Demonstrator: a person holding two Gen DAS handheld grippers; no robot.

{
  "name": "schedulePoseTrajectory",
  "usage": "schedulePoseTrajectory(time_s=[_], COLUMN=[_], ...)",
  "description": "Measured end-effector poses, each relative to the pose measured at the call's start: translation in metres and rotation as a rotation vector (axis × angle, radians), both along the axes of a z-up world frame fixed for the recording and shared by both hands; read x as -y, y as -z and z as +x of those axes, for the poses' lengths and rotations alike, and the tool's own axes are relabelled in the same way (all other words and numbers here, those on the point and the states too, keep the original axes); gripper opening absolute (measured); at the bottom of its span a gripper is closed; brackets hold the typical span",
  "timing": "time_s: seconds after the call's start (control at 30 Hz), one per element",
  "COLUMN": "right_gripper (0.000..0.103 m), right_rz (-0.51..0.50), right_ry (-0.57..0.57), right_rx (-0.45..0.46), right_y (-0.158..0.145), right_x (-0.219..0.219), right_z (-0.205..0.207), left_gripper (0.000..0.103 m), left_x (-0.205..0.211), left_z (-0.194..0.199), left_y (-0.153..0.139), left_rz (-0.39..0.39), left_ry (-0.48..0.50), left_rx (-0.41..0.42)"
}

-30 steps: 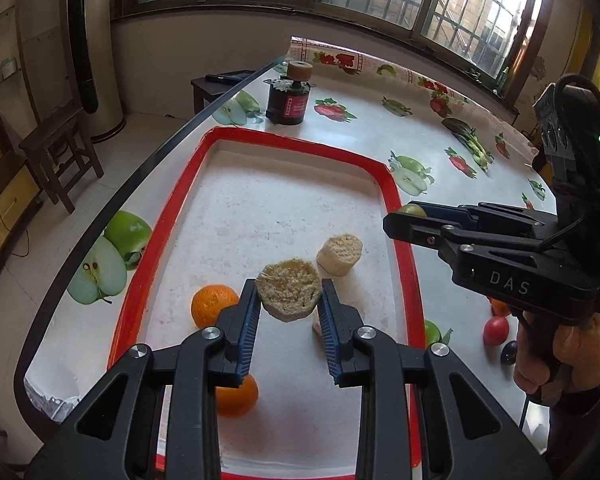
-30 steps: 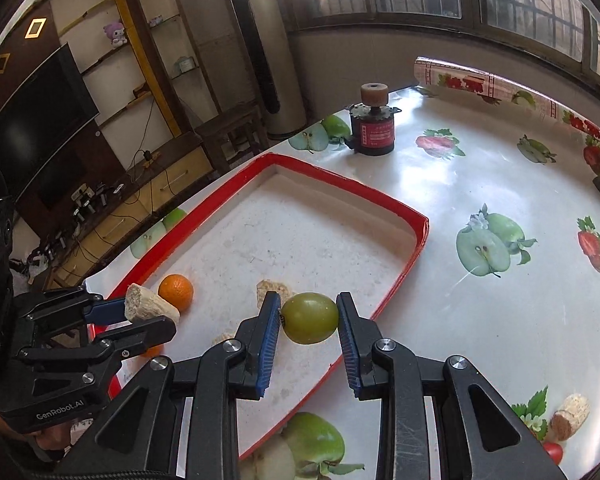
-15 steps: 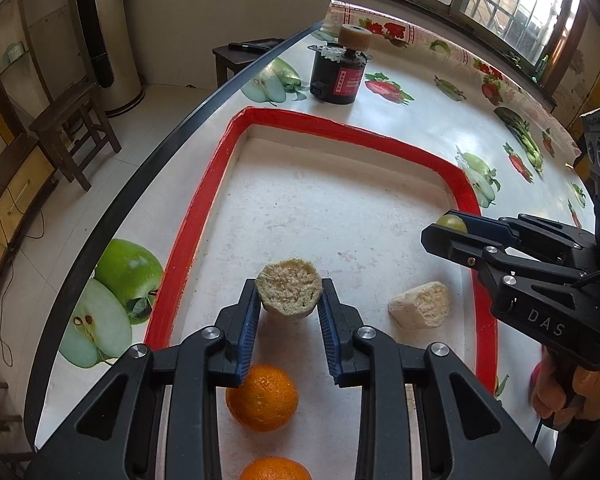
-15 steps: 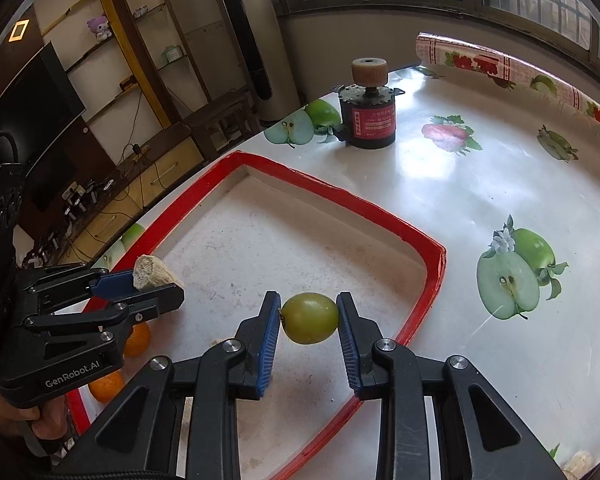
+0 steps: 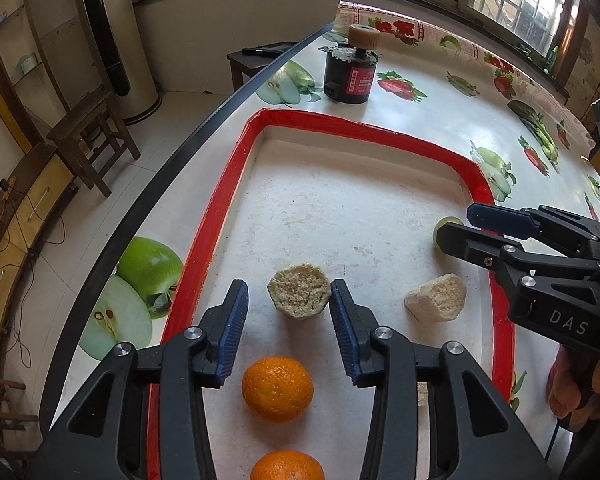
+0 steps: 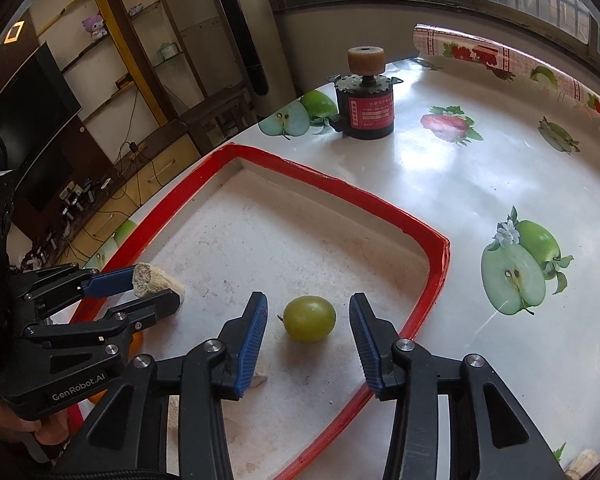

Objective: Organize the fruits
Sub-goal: 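Open the right tool to drop the grape in the tray while the left tool releases the bread slice, then move the left tool to a red tomato while the right tool approaches a beige bread cube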

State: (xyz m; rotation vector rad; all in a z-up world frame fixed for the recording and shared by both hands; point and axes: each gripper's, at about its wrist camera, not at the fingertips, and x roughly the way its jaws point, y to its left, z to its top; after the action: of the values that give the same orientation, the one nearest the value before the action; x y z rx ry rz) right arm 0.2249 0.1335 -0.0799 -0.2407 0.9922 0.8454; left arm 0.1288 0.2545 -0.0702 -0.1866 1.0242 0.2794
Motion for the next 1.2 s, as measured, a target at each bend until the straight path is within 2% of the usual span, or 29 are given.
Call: schedulePoseTrajectory(time_s=[0.07,0.2,0.7,1.2], right_gripper=[0.051,0.054,0.056,0.057], right_rz=[0.012,0.032,0.078,0.085], right_ry=[0.001,0.002,0.036,0.147], right_rx=[0.007,0.024,0.059,0.055], right_y=[-0.007,-0.021,-0.051,-0.049], right_x=[0.005,0.016,0.074,0.153], right_z=[-0.003,-0.012,-0.048,-0.068], left_gripper=[0.042,0.053,0.053,0.053], left_x=[0.001,0.006,0.03,0.068], left_z=[-0.004,-0.01,-0.04,-0.062], left_y=[-0.004,-0.01,-0.03,-0.037], left_rz=[0.003,0.013,-0.014,-0.06], left_ry=[0.0,-0.002,0.022,0.081], left_rx=[0.01,0.025,0.073,0.102])
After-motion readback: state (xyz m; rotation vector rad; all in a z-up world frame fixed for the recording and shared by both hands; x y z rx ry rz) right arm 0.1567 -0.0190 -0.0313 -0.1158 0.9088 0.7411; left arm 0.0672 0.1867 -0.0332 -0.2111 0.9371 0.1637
